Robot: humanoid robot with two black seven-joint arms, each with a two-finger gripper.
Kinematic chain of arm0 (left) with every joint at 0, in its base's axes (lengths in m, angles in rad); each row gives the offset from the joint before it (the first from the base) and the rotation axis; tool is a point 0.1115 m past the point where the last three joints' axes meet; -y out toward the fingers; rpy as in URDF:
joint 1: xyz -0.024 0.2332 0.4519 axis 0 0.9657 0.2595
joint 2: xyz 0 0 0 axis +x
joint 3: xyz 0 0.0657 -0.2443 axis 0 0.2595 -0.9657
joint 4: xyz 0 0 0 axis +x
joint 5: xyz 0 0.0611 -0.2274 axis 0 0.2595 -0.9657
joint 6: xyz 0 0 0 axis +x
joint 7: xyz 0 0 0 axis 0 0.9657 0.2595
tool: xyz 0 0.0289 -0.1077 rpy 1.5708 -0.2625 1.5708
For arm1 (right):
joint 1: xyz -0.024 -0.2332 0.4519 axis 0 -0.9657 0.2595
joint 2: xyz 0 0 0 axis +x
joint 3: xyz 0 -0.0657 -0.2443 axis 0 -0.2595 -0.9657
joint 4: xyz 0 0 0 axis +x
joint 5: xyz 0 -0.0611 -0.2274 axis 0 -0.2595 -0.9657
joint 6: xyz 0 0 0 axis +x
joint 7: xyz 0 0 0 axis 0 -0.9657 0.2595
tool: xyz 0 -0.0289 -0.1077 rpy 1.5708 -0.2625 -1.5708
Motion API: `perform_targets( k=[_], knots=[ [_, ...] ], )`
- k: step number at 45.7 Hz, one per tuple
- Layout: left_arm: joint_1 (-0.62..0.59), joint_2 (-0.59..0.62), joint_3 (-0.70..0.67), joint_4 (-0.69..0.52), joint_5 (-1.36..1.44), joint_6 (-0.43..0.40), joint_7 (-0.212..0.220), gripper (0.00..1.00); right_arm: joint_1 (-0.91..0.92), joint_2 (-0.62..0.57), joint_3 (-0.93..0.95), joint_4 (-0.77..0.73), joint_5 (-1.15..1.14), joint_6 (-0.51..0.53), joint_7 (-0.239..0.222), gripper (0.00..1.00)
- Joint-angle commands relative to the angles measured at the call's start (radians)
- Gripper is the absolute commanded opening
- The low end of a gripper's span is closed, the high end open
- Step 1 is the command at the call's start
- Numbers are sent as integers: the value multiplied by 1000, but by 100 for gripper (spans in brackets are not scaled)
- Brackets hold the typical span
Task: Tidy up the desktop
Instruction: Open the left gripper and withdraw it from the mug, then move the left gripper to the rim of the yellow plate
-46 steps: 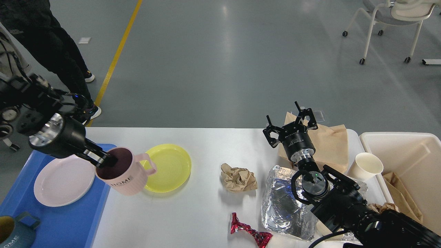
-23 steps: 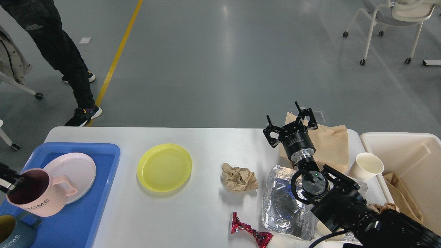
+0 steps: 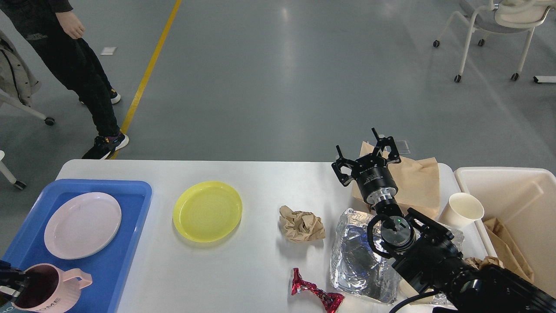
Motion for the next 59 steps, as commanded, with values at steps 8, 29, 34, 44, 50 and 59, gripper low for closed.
perform_targets(
  k=[8, 29, 34, 44, 50, 59],
  knots=[
    [150, -85, -97, 67, -90, 47, 13, 17, -1, 0, 0, 0, 0, 0, 0, 100],
    [-81, 19, -149, 43, -150, -67, -90, 80, 0, 0, 0, 1, 0, 0, 0, 100],
    [-371, 32, -201, 60, -159, -343, -119, 81, 0, 0, 0, 1, 0, 0, 0, 100],
    [-471, -166, -425, 100, -268, -623, -1, 81, 0, 0, 0, 1, 0, 0, 0, 100],
    [-205, -229, -420, 91, -323, -312, 140, 81, 0, 0, 0, 1, 0, 0, 0, 100],
    [-25, -390, -417, 181, -452, -184, 241, 81, 0, 0, 0, 1, 0, 0, 0, 100]
  ],
)
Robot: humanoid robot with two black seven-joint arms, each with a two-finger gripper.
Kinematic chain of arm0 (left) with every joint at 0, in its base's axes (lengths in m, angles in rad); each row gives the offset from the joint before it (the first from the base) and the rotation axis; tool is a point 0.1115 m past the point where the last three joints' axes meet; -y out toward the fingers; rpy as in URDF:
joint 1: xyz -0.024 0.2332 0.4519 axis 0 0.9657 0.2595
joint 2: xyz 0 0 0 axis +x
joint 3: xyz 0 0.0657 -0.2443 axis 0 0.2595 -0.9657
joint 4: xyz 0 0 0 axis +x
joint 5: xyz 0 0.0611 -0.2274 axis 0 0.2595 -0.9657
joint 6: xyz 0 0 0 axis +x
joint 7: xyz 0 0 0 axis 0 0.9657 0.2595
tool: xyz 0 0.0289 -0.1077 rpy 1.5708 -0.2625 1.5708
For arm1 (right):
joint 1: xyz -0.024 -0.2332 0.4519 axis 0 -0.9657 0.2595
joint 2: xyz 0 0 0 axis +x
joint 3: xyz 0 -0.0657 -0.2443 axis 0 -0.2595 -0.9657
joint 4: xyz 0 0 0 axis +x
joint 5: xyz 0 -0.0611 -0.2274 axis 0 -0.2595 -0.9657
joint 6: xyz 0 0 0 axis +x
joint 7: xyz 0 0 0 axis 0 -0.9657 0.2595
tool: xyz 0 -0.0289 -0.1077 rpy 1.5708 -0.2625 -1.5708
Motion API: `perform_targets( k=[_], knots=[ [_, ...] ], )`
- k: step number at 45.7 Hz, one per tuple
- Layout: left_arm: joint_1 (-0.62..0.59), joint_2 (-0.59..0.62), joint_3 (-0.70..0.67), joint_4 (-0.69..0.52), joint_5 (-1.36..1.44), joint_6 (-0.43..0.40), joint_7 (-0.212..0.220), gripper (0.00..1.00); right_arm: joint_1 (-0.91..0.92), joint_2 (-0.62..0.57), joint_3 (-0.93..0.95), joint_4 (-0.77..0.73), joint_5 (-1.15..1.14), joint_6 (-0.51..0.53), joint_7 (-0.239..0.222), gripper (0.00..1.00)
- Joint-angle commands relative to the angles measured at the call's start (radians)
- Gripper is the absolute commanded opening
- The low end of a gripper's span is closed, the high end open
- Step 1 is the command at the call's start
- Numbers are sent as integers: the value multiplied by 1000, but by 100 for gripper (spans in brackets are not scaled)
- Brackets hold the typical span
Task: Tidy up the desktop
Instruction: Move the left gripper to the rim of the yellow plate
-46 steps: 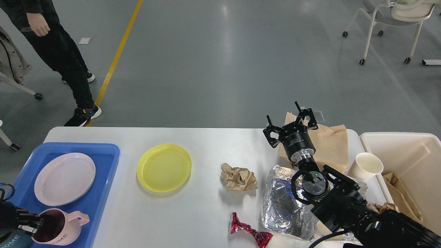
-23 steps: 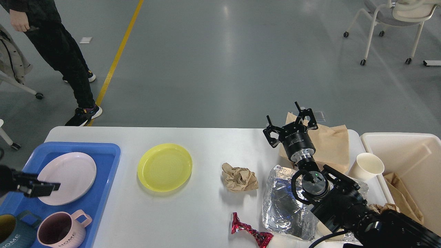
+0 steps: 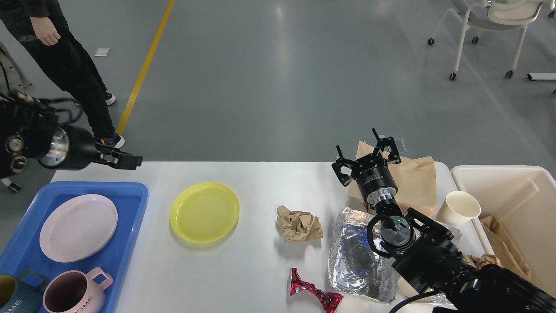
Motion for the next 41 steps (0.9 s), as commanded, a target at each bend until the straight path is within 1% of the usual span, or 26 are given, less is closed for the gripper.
perform_targets(
  k=[1, 6, 10, 16, 21, 31, 41],
  knots=[
    [86, -85, 1, 91, -113, 32, 44, 81, 0, 0, 0, 0, 0, 0, 0, 100],
    [139, -171, 3, 186, -139, 35, 52, 81, 0, 0, 0, -2, 0, 0, 0, 100],
    [198, -229, -3, 230, -144, 53, 55, 81, 0, 0, 0, 0, 0, 0, 0, 100],
    [251, -284, -11, 236, -148, 136, 106, 81, 0, 0, 0, -2, 0, 0, 0, 100],
    [291, -333, -17, 260, -161, 150, 124, 81, 0, 0, 0, -2, 0, 0, 0, 100],
    [372, -382, -55, 374, -164, 150, 130, 81, 0, 0, 0, 0, 0, 0, 0, 100],
    [396, -428, -74, 404, -161, 151, 135, 80, 0, 0, 0, -2, 0, 0, 0, 100]
  ],
)
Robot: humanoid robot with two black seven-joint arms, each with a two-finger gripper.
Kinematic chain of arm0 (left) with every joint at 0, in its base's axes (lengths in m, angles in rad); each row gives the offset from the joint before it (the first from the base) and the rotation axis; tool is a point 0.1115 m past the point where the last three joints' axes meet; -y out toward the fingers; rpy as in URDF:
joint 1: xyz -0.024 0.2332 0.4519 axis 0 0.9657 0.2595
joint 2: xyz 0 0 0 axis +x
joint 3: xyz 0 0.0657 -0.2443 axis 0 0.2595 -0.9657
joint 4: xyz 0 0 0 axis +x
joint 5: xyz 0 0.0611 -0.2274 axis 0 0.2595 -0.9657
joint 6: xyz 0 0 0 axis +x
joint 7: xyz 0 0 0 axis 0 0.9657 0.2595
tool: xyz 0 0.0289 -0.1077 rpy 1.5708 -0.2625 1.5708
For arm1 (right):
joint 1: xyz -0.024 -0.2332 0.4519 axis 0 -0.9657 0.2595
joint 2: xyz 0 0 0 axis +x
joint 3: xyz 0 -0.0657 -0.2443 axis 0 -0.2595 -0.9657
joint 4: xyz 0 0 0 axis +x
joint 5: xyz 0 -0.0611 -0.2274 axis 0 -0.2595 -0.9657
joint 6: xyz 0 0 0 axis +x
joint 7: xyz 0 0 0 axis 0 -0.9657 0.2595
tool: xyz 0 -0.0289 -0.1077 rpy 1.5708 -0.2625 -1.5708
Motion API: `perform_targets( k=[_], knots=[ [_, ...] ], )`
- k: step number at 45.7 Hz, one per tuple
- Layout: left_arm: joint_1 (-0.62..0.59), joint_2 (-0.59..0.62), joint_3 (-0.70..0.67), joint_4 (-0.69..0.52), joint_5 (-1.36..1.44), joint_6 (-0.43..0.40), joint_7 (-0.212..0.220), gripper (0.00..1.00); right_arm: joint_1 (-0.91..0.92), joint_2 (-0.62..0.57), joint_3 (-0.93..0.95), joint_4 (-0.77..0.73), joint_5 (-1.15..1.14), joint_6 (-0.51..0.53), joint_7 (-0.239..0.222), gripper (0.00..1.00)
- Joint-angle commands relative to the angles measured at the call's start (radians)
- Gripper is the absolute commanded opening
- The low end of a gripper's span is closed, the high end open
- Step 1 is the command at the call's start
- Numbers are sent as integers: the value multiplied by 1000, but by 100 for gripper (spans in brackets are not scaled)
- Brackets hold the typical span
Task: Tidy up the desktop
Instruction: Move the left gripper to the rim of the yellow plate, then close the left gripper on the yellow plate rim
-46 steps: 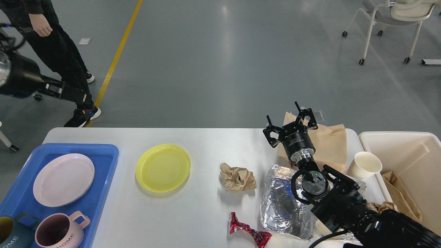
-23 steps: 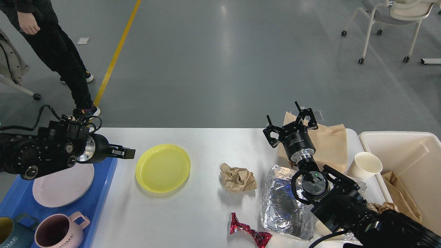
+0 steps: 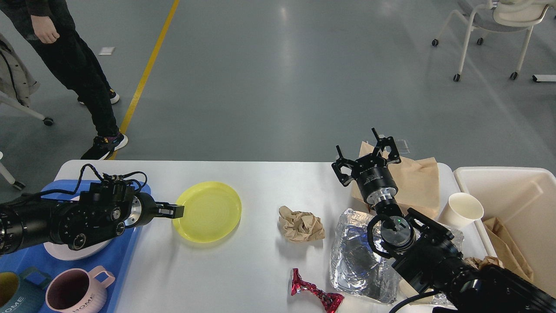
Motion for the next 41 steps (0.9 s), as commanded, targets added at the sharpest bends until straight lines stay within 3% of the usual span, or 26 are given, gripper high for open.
perform_targets(
  k=[1, 16, 41],
  knots=[
    [6, -32, -6, 15, 1, 2, 7, 80, 0, 0, 0, -1, 0, 0, 0, 100],
    [67, -147, -17, 139, -1, 37, 33, 73, 0, 0, 0, 0, 0, 0, 0, 100],
    [81, -150, -7, 194, 4, 34, 52, 64, 0, 0, 0, 0, 0, 0, 0, 100]
  ],
)
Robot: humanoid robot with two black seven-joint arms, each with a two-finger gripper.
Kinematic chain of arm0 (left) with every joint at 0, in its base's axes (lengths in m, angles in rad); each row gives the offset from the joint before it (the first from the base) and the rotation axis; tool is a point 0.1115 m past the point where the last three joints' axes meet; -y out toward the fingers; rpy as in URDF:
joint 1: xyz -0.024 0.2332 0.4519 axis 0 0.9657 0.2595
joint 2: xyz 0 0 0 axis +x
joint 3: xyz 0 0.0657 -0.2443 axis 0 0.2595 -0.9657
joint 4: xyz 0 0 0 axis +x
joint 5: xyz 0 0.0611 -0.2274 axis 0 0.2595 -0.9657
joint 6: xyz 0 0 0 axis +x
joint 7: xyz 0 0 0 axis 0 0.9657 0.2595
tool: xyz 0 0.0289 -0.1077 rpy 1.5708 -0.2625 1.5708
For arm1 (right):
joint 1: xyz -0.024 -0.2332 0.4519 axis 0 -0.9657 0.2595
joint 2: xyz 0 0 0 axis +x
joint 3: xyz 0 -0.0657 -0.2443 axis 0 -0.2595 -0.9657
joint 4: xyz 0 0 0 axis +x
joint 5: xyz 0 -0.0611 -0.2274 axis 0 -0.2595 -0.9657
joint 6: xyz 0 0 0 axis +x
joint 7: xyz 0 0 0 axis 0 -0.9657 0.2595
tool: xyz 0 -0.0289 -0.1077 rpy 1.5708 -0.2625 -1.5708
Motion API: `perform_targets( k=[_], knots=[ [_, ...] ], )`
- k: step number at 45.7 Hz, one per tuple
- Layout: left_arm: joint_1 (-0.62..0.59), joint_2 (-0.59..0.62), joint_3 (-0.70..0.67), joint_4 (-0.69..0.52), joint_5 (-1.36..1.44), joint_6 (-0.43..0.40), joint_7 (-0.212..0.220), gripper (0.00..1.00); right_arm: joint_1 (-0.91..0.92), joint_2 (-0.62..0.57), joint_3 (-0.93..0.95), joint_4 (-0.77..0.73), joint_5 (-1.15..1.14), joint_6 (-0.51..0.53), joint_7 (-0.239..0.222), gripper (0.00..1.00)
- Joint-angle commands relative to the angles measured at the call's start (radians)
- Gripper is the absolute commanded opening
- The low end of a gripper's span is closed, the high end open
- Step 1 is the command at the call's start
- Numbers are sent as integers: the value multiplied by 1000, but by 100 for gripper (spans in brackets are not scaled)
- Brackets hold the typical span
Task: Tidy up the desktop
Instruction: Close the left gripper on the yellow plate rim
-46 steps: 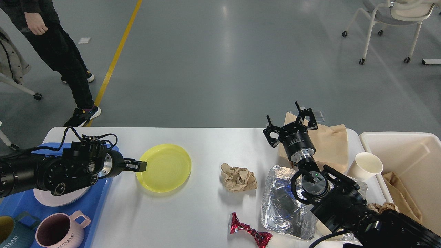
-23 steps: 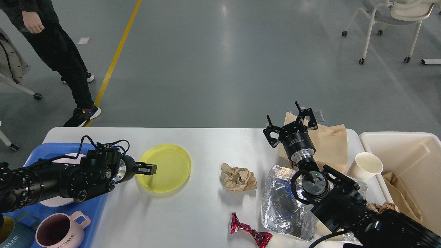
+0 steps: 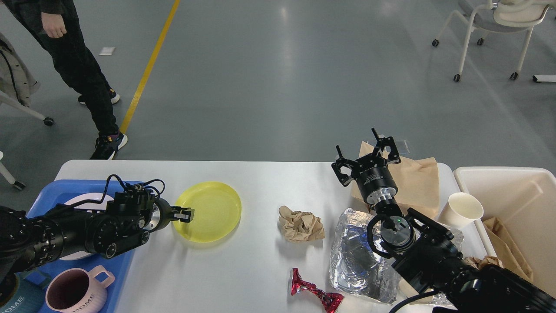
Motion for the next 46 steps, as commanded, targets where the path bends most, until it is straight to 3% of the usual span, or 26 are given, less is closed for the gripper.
perform_targets(
  k=[1, 27, 46],
  knots=[
    [10, 0, -3, 24, 0, 0, 1, 64, 0, 0, 0, 0, 0, 0, 0, 100],
    [25, -27, -9, 48, 8, 6, 27, 50, -2, 0, 0, 0, 0, 0, 0, 100],
    [42, -28, -3, 49, 15, 6, 30, 25, -2, 2, 0, -2, 0, 0, 0, 100]
  ],
)
